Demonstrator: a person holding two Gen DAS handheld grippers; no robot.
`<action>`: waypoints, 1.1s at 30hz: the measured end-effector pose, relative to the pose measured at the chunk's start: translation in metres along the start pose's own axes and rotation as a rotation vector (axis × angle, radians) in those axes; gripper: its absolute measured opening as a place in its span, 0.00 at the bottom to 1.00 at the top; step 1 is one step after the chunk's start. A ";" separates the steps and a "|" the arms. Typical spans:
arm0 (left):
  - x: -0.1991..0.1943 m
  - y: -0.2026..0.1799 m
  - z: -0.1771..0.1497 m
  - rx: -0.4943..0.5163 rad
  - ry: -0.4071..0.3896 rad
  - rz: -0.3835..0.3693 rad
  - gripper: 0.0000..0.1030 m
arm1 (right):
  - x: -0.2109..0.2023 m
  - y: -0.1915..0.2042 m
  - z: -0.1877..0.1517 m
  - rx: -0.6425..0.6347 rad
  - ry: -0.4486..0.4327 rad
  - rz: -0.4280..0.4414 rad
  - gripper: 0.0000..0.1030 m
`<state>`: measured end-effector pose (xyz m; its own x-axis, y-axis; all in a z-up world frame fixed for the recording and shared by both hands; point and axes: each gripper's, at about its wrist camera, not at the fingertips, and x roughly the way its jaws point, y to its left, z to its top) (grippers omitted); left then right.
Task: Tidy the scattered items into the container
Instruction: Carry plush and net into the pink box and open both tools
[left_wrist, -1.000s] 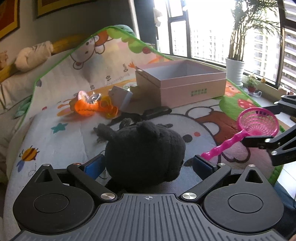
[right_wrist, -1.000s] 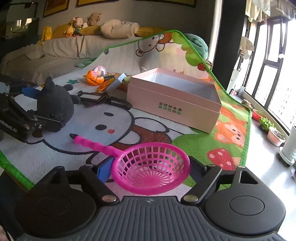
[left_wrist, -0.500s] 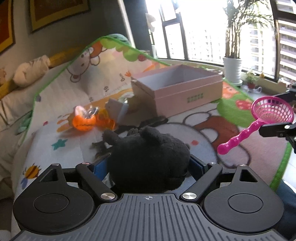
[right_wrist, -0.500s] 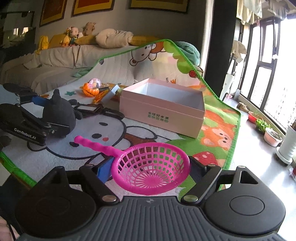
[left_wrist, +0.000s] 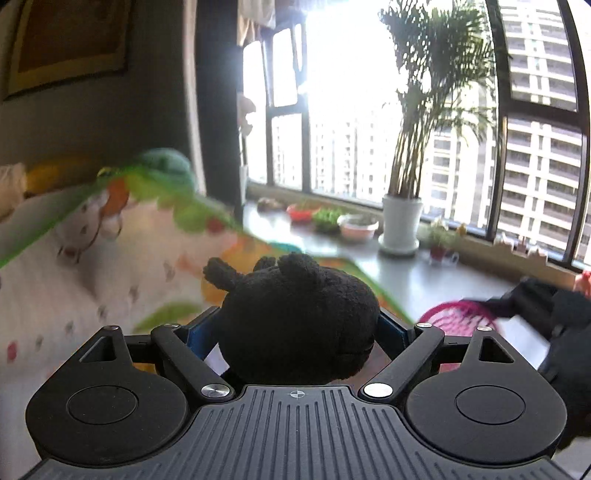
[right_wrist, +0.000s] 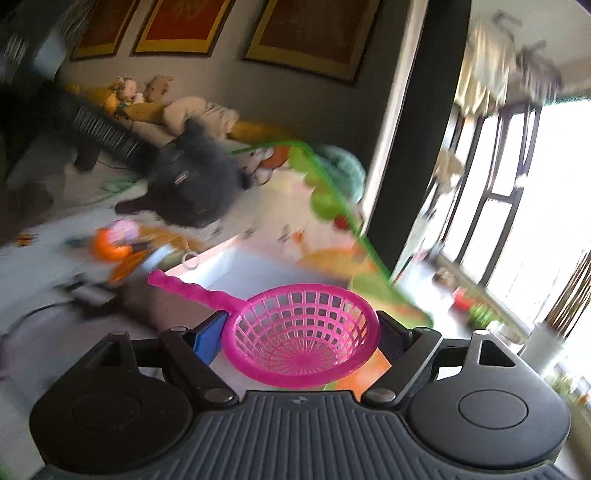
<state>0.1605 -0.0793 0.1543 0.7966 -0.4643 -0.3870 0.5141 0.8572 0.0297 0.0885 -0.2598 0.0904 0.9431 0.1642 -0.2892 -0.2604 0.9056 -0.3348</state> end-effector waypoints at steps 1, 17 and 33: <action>0.013 0.004 0.010 0.012 0.003 -0.006 0.93 | 0.015 0.000 0.007 -0.011 -0.029 -0.020 0.85; -0.038 0.053 -0.120 -0.171 0.144 0.212 1.00 | 0.027 0.019 -0.041 0.305 0.240 0.296 1.00; -0.085 0.048 -0.193 -0.286 0.194 0.360 1.00 | 0.011 0.063 -0.069 0.407 0.374 0.292 1.00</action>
<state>0.0564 0.0440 0.0109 0.8196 -0.1006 -0.5640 0.0874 0.9949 -0.0504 0.0686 -0.2282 0.0042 0.6891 0.3464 -0.6365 -0.3272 0.9324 0.1532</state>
